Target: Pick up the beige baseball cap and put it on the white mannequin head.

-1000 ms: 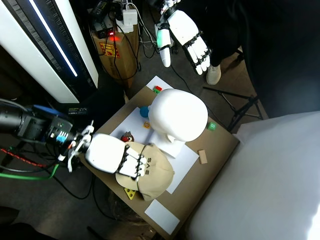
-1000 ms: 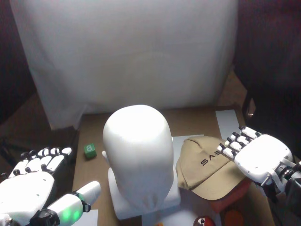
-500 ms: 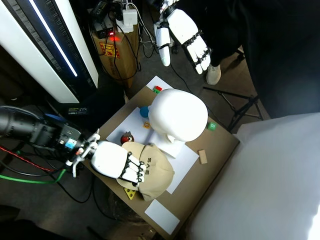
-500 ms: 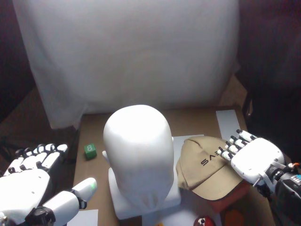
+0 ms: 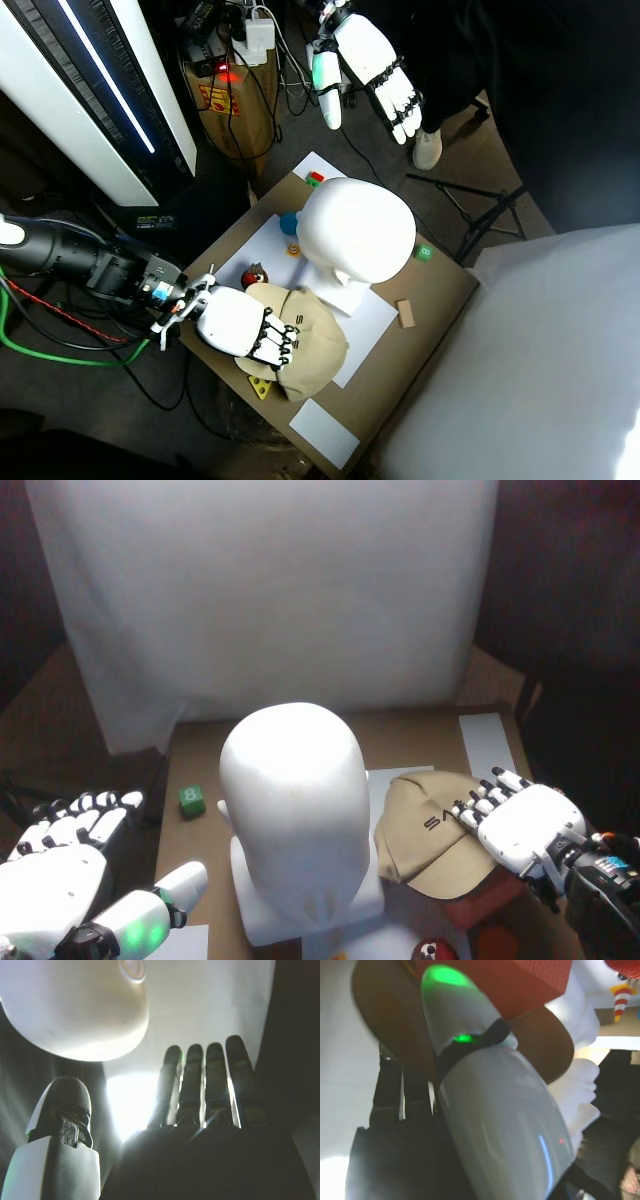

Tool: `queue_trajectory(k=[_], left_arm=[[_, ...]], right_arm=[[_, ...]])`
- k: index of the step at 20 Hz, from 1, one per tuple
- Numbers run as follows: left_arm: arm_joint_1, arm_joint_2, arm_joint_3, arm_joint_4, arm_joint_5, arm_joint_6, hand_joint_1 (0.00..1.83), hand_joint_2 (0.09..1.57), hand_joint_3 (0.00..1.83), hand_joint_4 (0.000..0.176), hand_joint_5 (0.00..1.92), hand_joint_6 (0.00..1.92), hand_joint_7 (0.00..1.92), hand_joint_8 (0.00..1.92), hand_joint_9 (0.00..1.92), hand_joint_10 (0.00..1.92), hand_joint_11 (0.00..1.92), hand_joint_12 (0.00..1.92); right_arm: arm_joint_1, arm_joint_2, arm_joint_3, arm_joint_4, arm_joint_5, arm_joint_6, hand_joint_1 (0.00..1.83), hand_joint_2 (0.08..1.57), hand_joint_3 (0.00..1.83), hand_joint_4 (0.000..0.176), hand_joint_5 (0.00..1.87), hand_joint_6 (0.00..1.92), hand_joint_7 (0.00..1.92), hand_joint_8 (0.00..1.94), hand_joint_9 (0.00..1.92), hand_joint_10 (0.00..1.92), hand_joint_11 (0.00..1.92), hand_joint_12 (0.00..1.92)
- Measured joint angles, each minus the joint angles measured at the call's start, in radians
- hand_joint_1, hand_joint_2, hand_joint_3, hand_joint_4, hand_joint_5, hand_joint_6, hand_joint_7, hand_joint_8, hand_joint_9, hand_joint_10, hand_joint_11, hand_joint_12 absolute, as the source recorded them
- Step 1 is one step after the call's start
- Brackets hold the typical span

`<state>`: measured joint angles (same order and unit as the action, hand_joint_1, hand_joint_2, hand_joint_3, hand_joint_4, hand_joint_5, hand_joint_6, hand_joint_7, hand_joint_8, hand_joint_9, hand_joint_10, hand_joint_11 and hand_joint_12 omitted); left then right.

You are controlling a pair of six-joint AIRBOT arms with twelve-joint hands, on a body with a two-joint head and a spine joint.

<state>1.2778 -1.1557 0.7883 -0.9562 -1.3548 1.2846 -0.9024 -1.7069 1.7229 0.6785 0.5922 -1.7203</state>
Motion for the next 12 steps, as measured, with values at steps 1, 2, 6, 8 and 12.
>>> queue_trajectory(k=[1, 2, 6, 8, 12], left_arm=[[0.002, 0.0, 0.0, 0.0, 0.0, 0.0, 0.0, 1.17, 0.0, 0.0, 0.11, 0.0, 0.08, 0.0, 0.06, 0.0, 0.0, 0.33], [0.003, 0.0, 0.0, 0.0, 0.001, 0.001, 0.0, 1.17, 0.0, 0.0, 0.11, 0.0, 0.08, 0.0, 0.06, 0.0, 0.0, 0.32], [0.011, -0.009, 0.006, -0.001, 0.02, -0.001, 0.0, 1.16, 0.0, 0.0, 0.06, 0.0, 0.06, 0.0, 0.04, 0.0, 0.0, 0.28], [0.011, -0.026, 0.017, -0.001, 0.035, -0.007, 0.0, 1.16, 0.0, 0.0, 0.11, 0.01, 0.1, 0.01, 0.08, 0.01, 0.0, 0.36], [0.011, -0.031, 0.022, 0.003, 0.037, -0.008, 0.0, 1.17, 0.0, 0.0, 0.11, 0.0, 0.1, 0.0, 0.07, 0.0, 0.0, 0.35]], right_arm=[[0.0, 0.0, 0.002, 0.0, -0.002, 0.014, 1.44, 1.17, 0.01, 0.0, 0.29, 0.0, 0.33, 0.0, 0.27, 0.0, 0.0, 0.89], [0.001, -0.003, 0.005, 0.0, -0.003, 0.016, 1.43, 1.17, 0.01, 0.0, 0.29, 0.0, 0.34, 0.0, 0.27, 0.0, 0.0, 0.9], [0.012, -0.006, 0.017, 0.0, -0.011, 0.035, 1.4, 1.17, 0.0, 0.0, 0.28, 0.0, 0.34, 0.0, 0.29, 0.01, 0.0, 0.95], [0.014, -0.008, 0.019, -0.005, -0.012, 0.035, 1.42, 1.17, 0.0, 0.0, 0.31, 0.01, 0.35, 0.0, 0.28, 0.0, 0.0, 0.95], [0.014, -0.008, 0.024, -0.003, -0.013, 0.035, 1.42, 1.17, 0.0, 0.0, 0.31, 0.01, 0.35, 0.0, 0.28, 0.0, 0.0, 0.95]])
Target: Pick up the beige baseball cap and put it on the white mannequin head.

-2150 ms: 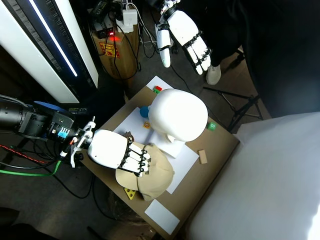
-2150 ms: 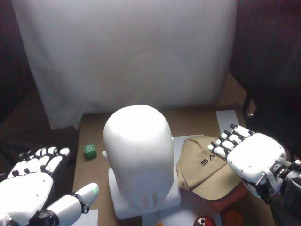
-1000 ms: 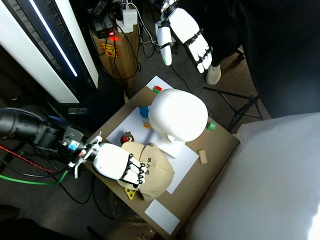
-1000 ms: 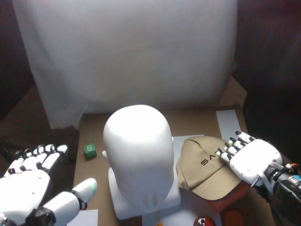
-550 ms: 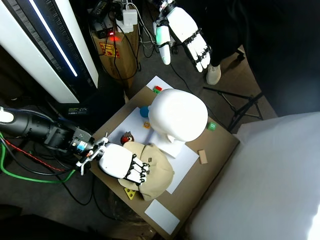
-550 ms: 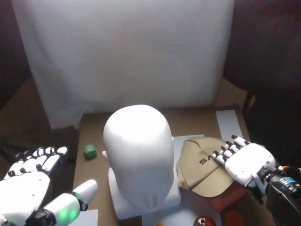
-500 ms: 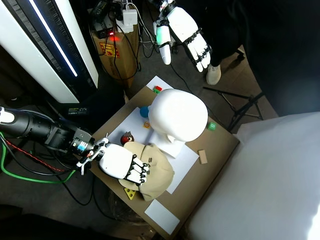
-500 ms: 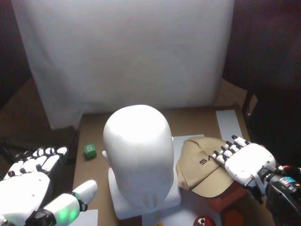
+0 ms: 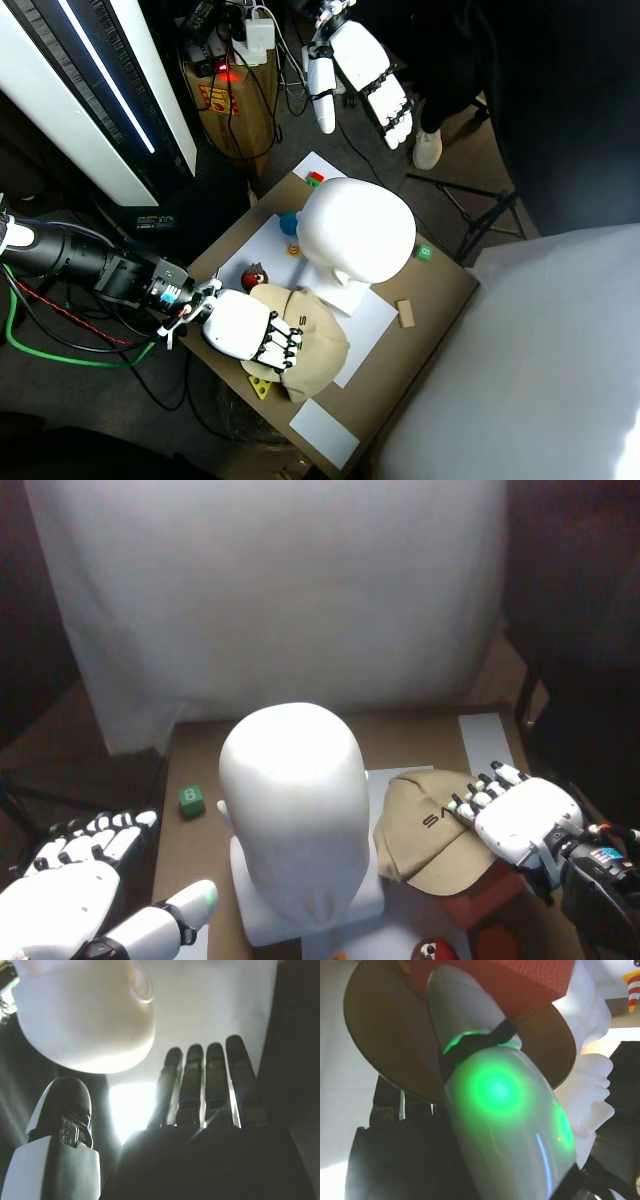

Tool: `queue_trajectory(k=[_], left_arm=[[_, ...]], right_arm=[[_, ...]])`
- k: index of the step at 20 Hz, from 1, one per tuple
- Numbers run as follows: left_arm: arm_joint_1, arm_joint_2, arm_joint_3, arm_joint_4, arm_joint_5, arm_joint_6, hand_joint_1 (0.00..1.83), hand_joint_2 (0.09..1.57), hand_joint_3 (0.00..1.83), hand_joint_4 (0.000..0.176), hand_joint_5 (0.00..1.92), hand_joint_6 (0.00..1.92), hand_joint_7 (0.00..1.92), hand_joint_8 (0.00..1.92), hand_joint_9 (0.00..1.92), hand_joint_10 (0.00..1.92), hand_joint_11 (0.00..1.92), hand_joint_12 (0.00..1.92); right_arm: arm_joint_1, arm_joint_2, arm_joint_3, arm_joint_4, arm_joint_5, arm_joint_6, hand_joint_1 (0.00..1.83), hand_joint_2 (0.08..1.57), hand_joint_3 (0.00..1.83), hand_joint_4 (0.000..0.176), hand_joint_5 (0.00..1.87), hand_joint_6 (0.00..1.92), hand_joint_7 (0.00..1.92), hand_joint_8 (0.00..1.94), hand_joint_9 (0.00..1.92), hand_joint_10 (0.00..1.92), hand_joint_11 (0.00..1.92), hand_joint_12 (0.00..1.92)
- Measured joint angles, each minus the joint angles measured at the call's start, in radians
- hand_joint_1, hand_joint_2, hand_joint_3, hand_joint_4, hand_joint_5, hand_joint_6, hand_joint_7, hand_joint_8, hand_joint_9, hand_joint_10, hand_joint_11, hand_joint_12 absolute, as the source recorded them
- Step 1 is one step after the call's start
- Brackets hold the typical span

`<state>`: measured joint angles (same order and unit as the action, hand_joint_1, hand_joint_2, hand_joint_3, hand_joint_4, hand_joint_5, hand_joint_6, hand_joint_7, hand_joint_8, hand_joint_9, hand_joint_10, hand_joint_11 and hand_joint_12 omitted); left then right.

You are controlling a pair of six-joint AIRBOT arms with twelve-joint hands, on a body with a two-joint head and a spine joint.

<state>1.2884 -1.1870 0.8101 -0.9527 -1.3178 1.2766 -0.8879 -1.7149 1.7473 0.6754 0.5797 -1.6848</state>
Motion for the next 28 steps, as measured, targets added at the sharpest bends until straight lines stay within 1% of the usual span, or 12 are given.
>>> queue_trajectory(k=[14, 15, 16, 18, 19, 20, 21, 23, 24, 25, 26, 28], left_arm=[[0.008, 0.0, -0.002, -0.003, 0.001, -0.011, 0.0, 1.16, 0.0, 0.0, 0.13, 0.0, 0.14, 0.0, 0.11, 0.01, 0.0, 0.35], [0.01, 0.0, -0.002, -0.002, 0.001, -0.011, 0.0, 1.16, 0.0, 0.0, 0.12, 0.0, 0.11, 0.0, 0.09, 0.0, 0.0, 0.35], [0.012, 0.0, -0.002, -0.001, 0.002, -0.011, 0.0, 1.16, 0.0, 0.0, 0.11, 0.0, 0.1, 0.0, 0.08, 0.0, 0.0, 0.36], [0.012, 0.0, -0.003, -0.002, 0.001, -0.011, 0.0, 1.16, 0.0, 0.0, 0.11, 0.0, 0.1, 0.0, 0.08, 0.0, 0.0, 0.35], [0.012, 0.0, -0.003, 0.0, 0.001, -0.012, 0.0, 1.16, 0.0, 0.0, 0.15, 0.01, 0.16, 0.01, 0.14, 0.01, 0.0, 0.43], [0.012, 0.0, -0.003, 0.0, 0.001, -0.011, 0.0, 1.16, 0.0, 0.0, 0.15, 0.01, 0.16, 0.01, 0.14, 0.01, 0.0, 0.43], [0.012, 0.0, -0.003, 0.0, 0.001, -0.011, 0.0, 1.16, 0.0, 0.0, 0.15, 0.01, 0.16, 0.0, 0.14, 0.01, 0.0, 0.44], [0.013, 0.0, -0.009, -0.003, 0.001, -0.012, 0.0, 1.16, 0.0, 0.0, 0.15, 0.01, 0.16, 0.0, 0.14, 0.01, 0.0, 0.45], [0.013, 0.0, -0.01, -0.002, 0.001, -0.012, 0.0, 1.16, 0.0, 0.0, 0.15, 0.0, 0.14, 0.0, 0.12, 0.0, 0.0, 0.43], [0.013, 0.0, -0.01, -0.001, 0.0, -0.012, 0.0, 1.15, 0.0, 0.0, 0.15, 0.0, 0.13, 0.0, 0.12, 0.0, 0.0, 0.42], [0.013, 0.0, -0.01, -0.001, 0.0, -0.012, 0.0, 1.15, 0.0, 0.0, 0.15, 0.0, 0.13, 0.0, 0.12, 0.0, 0.0, 0.42], [0.015, 0.0, -0.01, -0.001, -0.001, -0.012, 0.0, 1.16, 0.0, 0.0, 0.14, 0.0, 0.15, 0.01, 0.11, 0.0, 0.0, 0.42]], right_arm=[[0.006, -0.001, 0.007, 0.001, 0.014, 0.002, 1.39, 1.16, 0.0, 0.0, 0.35, 0.01, 0.37, 0.01, 0.29, 0.0, 0.0, 0.98], [0.006, -0.001, 0.008, 0.0, 0.014, 0.002, 1.37, 1.16, 0.0, 0.0, 0.4, 0.02, 0.43, 0.01, 0.34, 0.01, 0.0, 1.05], [0.006, -0.001, 0.009, 0.0, 0.014, 0.002, 1.35, 1.16, 0.0, 0.0, 0.6, 0.04, 0.62, 0.02, 0.55, 0.05, 0.19, 1.17], [0.006, -0.001, 0.01, 0.0, 0.02, 0.003, 1.34, 1.16, 0.0, 0.0, 0.64, 0.02, 0.66, 0.01, 0.59, 0.04, 0.23, 1.17], [0.008, -0.001, 0.01, 0.0, 0.023, 0.003, 1.53, 1.15, 0.02, 0.0, 0.69, 0.94, 0.86, 0.83, 0.82, 1.02, 0.75, 1.63], [0.009, -0.001, 0.01, -0.001, 0.026, 0.006, 1.53, 1.15, 0.02, 0.0, 0.69, 0.94, 0.86, 0.83, 0.82, 1.02, 0.75, 1.63], [0.009, -0.001, 0.011, -0.005, 0.034, 0.006, 1.48, 1.18, 0.01, 0.0, 0.66, 1.15, 0.83, 1.05, 0.8, 1.26, 0.76, 1.71], [0.009, -0.001, 0.011, -0.003, 0.046, 0.006, 1.47, 1.19, 0.0, 0.0, 0.65, 1.2, 0.82, 1.11, 0.79, 1.32, 0.76, 1.73], [0.009, -0.001, 0.011, -0.003, 0.045, 0.006, 1.48, 1.14, 0.0, 0.0, 0.84, 0.97, 0.86, 1.04, 0.85, 1.26, 0.84, 1.65], [0.009, -0.001, 0.011, -0.003, 0.044, 0.006, 1.48, 1.12, 0.0, 0.0, 0.91, 0.87, 0.89, 1.01, 0.88, 1.23, 0.88, 1.6], [0.009, -0.001, 0.011, -0.003, 0.047, 0.006, 1.48, 1.12, 0.0, 0.0, 0.93, 0.85, 0.89, 1.0, 0.88, 1.23, 0.89, 1.59], [0.017, -0.001, 0.011, -0.003, 0.061, 0.007, 1.38, 1.13, 0.0, 0.0, 0.94, 0.89, 0.91, 1.03, 0.92, 1.34, 0.9, 1.41]])
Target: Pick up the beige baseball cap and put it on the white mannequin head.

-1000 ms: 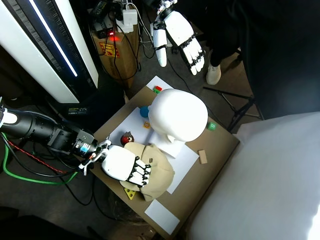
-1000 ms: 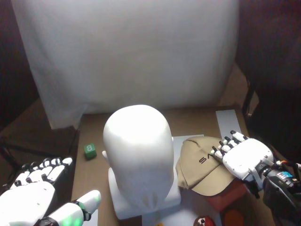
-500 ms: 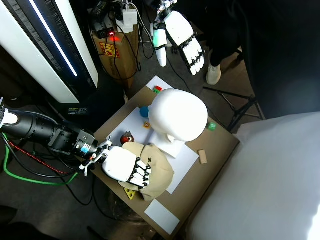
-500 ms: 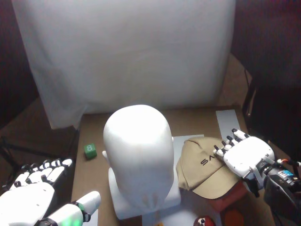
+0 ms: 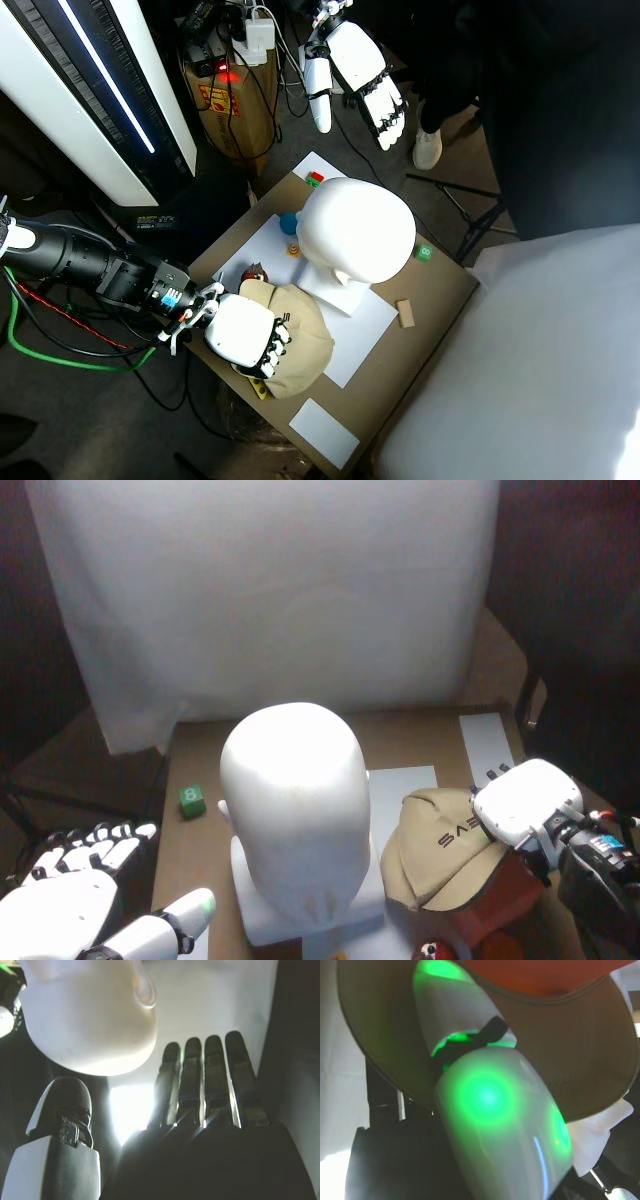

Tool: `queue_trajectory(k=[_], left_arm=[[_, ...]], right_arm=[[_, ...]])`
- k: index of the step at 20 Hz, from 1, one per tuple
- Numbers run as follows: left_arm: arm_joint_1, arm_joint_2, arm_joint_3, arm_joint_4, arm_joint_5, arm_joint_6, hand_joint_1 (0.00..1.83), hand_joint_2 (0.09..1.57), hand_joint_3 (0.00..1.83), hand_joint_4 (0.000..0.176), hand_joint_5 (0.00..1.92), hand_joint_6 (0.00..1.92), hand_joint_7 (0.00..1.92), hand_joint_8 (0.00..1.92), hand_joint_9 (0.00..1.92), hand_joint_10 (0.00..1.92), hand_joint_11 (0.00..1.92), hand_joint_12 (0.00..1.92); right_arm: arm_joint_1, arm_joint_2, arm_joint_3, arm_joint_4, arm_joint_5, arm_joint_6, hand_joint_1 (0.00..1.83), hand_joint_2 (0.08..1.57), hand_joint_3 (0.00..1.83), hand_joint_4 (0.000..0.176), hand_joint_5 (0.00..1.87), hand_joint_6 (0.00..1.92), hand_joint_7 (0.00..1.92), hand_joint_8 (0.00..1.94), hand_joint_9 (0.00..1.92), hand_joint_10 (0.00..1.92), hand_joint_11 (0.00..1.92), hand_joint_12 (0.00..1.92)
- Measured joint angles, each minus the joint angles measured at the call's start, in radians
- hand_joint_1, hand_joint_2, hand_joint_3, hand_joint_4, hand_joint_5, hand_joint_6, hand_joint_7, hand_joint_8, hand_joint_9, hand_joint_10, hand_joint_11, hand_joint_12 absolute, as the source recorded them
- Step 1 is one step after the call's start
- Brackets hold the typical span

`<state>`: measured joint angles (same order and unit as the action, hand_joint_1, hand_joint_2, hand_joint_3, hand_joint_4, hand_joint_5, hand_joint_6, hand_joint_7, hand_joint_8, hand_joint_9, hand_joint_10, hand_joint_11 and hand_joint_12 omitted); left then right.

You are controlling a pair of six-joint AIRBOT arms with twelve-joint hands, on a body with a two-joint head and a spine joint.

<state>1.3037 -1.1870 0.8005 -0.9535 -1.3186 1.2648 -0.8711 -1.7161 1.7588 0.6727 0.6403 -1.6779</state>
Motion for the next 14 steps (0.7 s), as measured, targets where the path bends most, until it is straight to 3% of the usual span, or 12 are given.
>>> queue_trajectory(k=[2, 4, 10, 14], left_arm=[[0.0, 0.0, 0.0, -0.001, 0.001, 0.0, 0.0, 1.16, 0.0, 0.0, 0.15, 0.0, 0.15, 0.01, 0.11, 0.0, 0.0, 0.42], [0.004, 0.0, 0.0, 0.0, -0.002, -0.002, 0.0, 1.16, 0.0, 0.0, 0.16, 0.0, 0.15, 0.0, 0.12, 0.0, 0.0, 0.44], [0.004, 0.0, -0.004, 0.001, -0.003, -0.002, 0.0, 1.16, 0.0, 0.0, 0.14, 0.0, 0.13, 0.0, 0.12, 0.0, 0.0, 0.44], [0.008, 0.0, -0.004, 0.001, -0.006, -0.002, 0.0, 1.16, 0.0, 0.0, 0.14, 0.0, 0.13, 0.0, 0.11, 0.0, 0.0, 0.43]], right_arm=[[0.003, -0.001, 0.003, 0.0, 0.008, 0.0, 1.37, 1.13, 0.0, 0.0, 0.94, 0.89, 0.91, 1.03, 0.92, 1.34, 0.9, 1.4], [0.006, -0.002, 0.003, 0.006, 0.014, 0.0, 1.48, 1.11, 0.0, 0.0, 0.93, 0.81, 0.91, 0.98, 0.9, 1.23, 0.91, 1.57], [0.043, 0.0, 0.003, 0.016, 0.126, 0.008, 1.48, 1.11, 0.0, 0.0, 0.94, 0.79, 0.92, 0.95, 0.91, 1.22, 0.92, 1.57], [0.083, 0.021, 0.003, 0.095, 0.15, 0.008, 1.49, 1.11, 0.0, 0.0, 0.94, 0.78, 0.93, 0.94, 0.91, 1.21, 0.92, 1.56]])
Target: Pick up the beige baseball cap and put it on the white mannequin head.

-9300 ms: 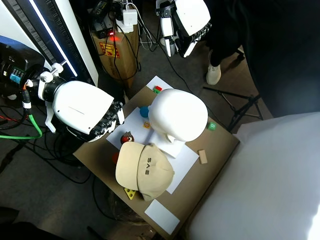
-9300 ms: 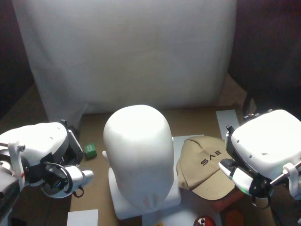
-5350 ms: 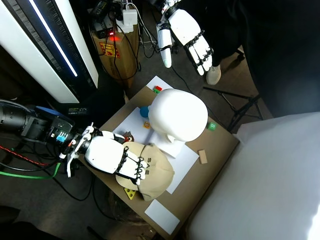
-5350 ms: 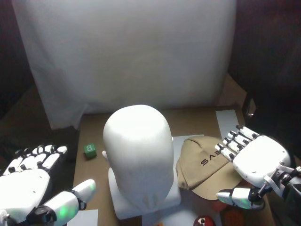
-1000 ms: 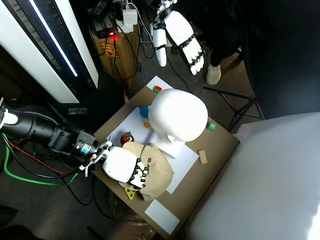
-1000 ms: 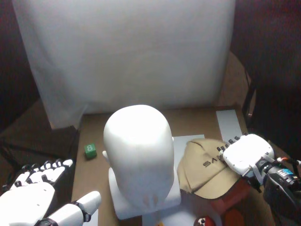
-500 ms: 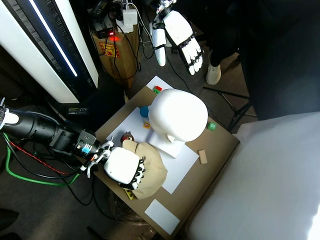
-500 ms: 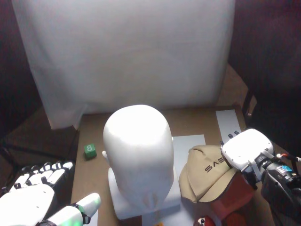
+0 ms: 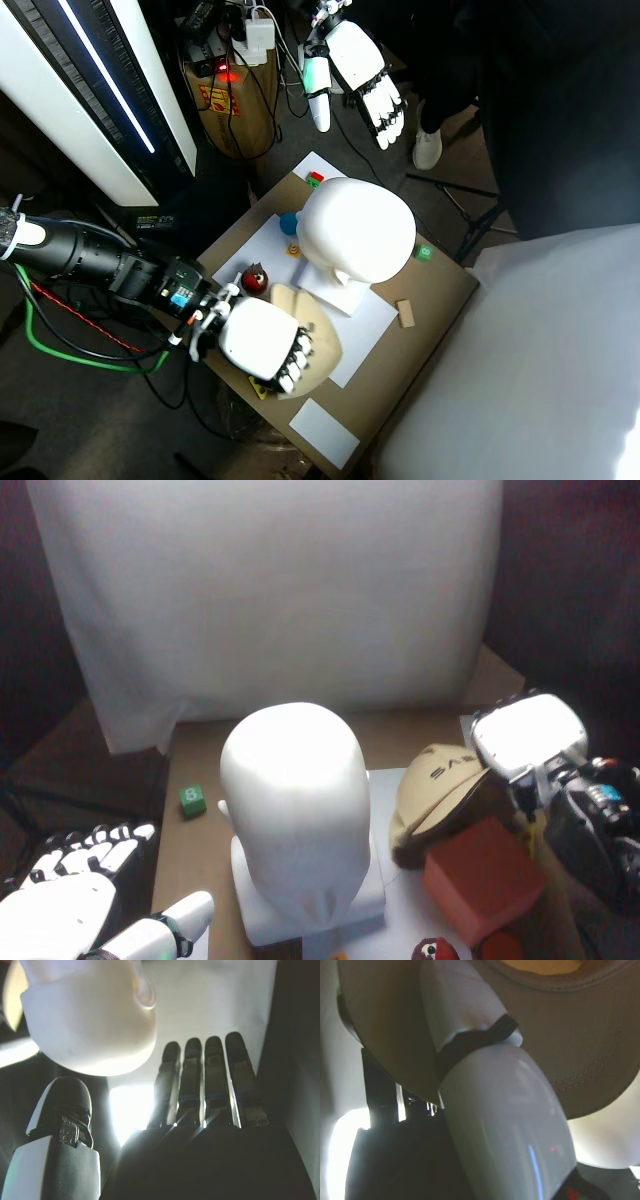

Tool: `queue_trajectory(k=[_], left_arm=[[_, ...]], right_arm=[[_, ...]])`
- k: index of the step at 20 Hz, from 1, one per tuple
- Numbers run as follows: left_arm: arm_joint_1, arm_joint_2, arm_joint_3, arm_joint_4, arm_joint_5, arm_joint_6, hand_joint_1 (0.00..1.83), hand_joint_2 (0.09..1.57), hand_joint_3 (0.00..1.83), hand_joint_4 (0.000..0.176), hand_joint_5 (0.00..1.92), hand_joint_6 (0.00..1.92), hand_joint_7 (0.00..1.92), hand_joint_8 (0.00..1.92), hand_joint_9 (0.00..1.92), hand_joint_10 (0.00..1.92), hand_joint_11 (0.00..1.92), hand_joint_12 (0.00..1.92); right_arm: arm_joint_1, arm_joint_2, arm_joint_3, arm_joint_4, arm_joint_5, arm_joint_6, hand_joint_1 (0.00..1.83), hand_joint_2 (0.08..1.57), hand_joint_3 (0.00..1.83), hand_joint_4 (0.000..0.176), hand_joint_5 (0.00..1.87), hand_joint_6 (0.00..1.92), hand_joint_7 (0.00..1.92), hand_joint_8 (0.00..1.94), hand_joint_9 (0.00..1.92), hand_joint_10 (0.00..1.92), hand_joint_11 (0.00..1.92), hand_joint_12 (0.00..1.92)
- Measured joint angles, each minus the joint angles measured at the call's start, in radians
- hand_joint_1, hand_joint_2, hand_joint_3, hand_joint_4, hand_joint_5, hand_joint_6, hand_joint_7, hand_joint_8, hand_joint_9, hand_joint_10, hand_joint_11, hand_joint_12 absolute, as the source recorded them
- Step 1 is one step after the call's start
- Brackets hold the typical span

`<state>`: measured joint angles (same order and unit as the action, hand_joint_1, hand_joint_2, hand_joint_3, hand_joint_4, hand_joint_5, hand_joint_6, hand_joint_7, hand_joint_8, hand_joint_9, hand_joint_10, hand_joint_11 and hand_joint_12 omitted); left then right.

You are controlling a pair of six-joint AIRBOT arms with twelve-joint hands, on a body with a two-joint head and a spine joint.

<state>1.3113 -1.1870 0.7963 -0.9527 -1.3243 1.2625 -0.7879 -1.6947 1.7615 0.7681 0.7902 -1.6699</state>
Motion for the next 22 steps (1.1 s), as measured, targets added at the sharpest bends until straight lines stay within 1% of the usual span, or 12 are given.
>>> queue_trajectory(k=[1, 3, 8, 9, 12, 14, 15, 22], left_arm=[[0.001, 0.0, 0.0, -0.001, 0.0, 0.0, 0.0, 1.16, 0.0, 0.0, 0.11, 0.0, 0.09, 0.0, 0.08, 0.0, 0.0, 0.36], [0.003, 0.0, 0.0, -0.002, 0.001, 0.0, 0.0, 1.16, 0.0, 0.0, 0.1, 0.0, 0.08, 0.0, 0.06, 0.0, 0.0, 0.32], [0.003, 0.0, 0.0, 0.0, 0.0, 0.0, 0.0, 1.16, 0.0, 0.0, 0.1, 0.0, 0.08, 0.0, 0.06, 0.0, 0.0, 0.32], [0.004, 0.0, 0.0, 0.0, 0.0, 0.0, 0.0, 1.16, 0.0, 0.0, 0.11, 0.0, 0.08, 0.0, 0.06, 0.0, 0.0, 0.35], [0.005, 0.0, 0.0, 0.0, 0.0, 0.0, 0.0, 1.16, 0.0, 0.0, 0.12, 0.0, 0.07, 0.0, 0.06, 0.0, 0.0, 0.35], [0.005, 0.0, 0.0, 0.002, 0.0, 0.0, 0.0, 1.16, 0.0, 0.0, 0.13, 0.0, 0.11, 0.01, 0.09, 0.01, 0.0, 0.44], [0.005, 0.0, 0.0, 0.002, 0.0, 0.0, 0.0, 1.16, 0.0, 0.0, 0.13, 0.0, 0.11, 0.01, 0.1, 0.01, 0.0, 0.46], [0.008, -0.001, 0.0, 0.003, 0.0, 0.0, 0.0, 1.16, 0.0, 0.0, 0.13, 0.0, 0.11, 0.0, 0.09, 0.0, 0.0, 0.43]], right_arm=[[0.004, 0.008, 0.0, 0.003, 0.005, 0.0, 1.49, 1.11, 0.0, 0.0, 0.93, 0.8, 0.93, 0.93, 0.91, 1.2, 0.92, 1.56], [0.014, 0.02, -0.007, 0.014, 0.015, 0.003, 1.49, 1.11, 0.0, 0.0, 0.93, 0.8, 0.93, 0.93, 0.91, 1.2, 0.91, 1.57], [0.078, 0.058, -0.057, 0.006, 0.046, 0.047, 1.49, 1.11, 0.0, 0.0, 0.93, 0.8, 0.93, 0.93, 0.91, 1.2, 0.91, 1.57], [0.085, 0.063, -0.064, 0.008, 0.049, 0.052, 1.48, 1.11, 0.0, 0.0, 0.9, 0.82, 0.93, 0.95, 0.91, 1.22, 0.91, 1.58], [0.119, 0.091, -0.103, 0.016, 0.059, 0.07, 1.48, 1.12, 0.0, 0.0, 0.89, 0.82, 0.93, 0.96, 0.9, 1.22, 0.91, 1.59], [0.14, 0.101, -0.121, 0.017, 0.07, 0.072, 1.48, 1.12, 0.0, 0.0, 0.89, 0.83, 0.92, 0.96, 0.9, 1.22, 0.91, 1.58], [0.154, 0.107, -0.134, 0.018, 0.076, 0.074, 1.48, 1.12, 0.0, 0.0, 0.89, 0.83, 0.92, 0.96, 0.9, 1.22, 0.91, 1.58], [0.237, 0.158, -0.236, 0.024, 0.104, 0.079, 1.49, 1.12, 0.0, 0.0, 0.89, 0.83, 0.92, 0.97, 0.91, 1.22, 0.91, 1.59]])
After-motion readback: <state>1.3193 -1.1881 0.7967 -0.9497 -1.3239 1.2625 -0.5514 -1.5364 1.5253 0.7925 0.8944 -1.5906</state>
